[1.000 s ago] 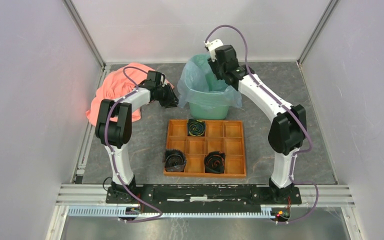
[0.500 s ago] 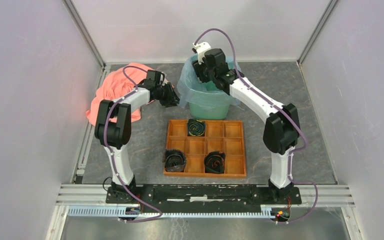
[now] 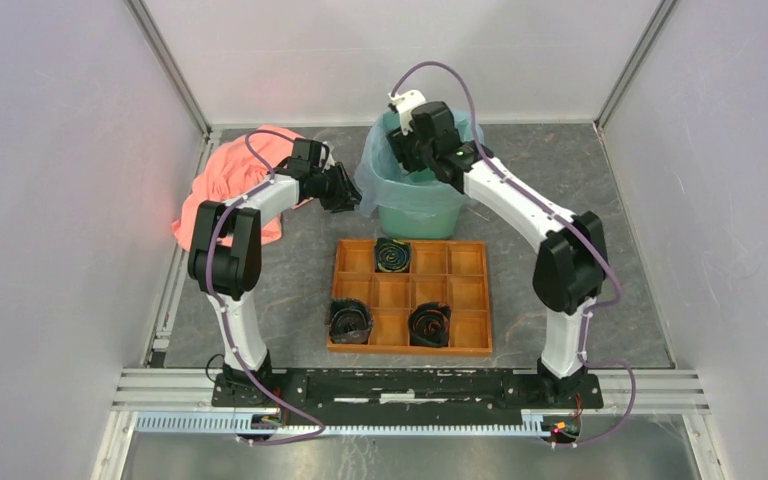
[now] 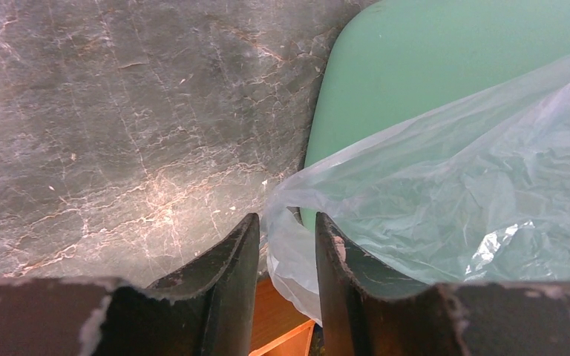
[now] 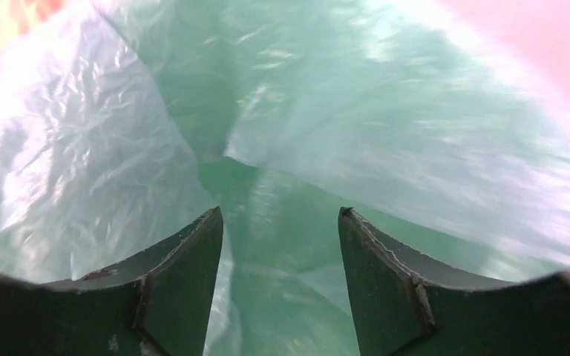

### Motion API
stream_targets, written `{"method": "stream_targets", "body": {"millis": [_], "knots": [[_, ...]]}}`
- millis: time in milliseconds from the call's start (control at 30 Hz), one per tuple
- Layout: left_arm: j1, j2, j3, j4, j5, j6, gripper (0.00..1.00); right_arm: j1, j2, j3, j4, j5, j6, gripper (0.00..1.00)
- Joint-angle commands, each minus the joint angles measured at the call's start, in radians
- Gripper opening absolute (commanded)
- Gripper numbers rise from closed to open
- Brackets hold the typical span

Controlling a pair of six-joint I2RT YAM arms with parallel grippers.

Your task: Put the trash bags into the trash bin

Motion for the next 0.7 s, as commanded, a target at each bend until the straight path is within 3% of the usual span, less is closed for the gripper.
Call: {"method": "stream_targets", "body": {"millis": [0,167,267,467,667], "knots": [[-0.003,-0.041,0.004,0.03,0.037,-0.022,0.42,-0.001,-0.139,0.0,-0.047,0.188,-0.099,0.66],[-0.003,-0.044,0.002,0.029,0.032,-0.019,0.43,-0.002,-0.145,-0.062,-0.072,0.324,-0.091,0.63],[-0.003,-0.042,0.002,0.029,0.034,-0.021,0.44,-0.002,-0.114,-0.091,-0.063,0.366,-0.085,0.55],[-0.003,-0.044,0.001,0.029,0.04,-0.021,0.46,-0.003,-0.002,-0.084,-0.018,0.32,-0.077,0.51],[-0.003,-0.047,-0.001,0.029,0.03,-0.014,0.47,-0.001,0.063,0.039,-0.127,0.266,-0.061,0.52]]}}
